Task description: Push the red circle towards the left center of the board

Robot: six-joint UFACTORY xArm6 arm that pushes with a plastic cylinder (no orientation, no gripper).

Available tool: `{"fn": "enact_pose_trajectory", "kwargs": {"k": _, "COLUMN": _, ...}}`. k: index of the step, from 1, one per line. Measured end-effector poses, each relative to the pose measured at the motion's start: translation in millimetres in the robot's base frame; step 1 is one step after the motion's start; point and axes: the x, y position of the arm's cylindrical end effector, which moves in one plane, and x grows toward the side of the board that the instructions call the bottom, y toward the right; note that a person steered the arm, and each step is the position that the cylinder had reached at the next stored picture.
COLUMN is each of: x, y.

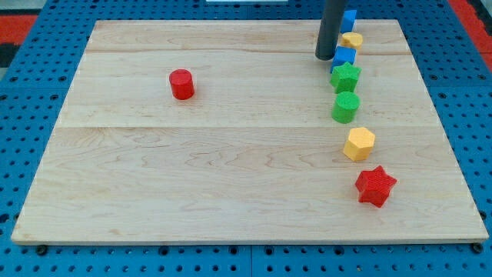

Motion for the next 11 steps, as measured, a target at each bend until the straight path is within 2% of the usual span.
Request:
{"fn": "enact_pose_trajectory", "kwargs": {"k": 1, "x": -23, "y": -43}}
{"fn": "enact_pose_trajectory", "kwargs": {"k": 3, "x": -19, "y": -182}}
{"fn": "enact_pose_trajectory", "kwargs": {"k": 4, "x": 23, "y": -217}}
{"fn": "enact_pose_trajectory", "kwargs": {"k": 6, "x": 110, "y": -212}}
{"fn": "enact_pose_trajectory", "kwargs": {"k": 8, "x": 103, "y": -263}}
{"fn": "enact_pose_trajectory", "kwargs": {"k": 11, "x": 91, "y": -280}}
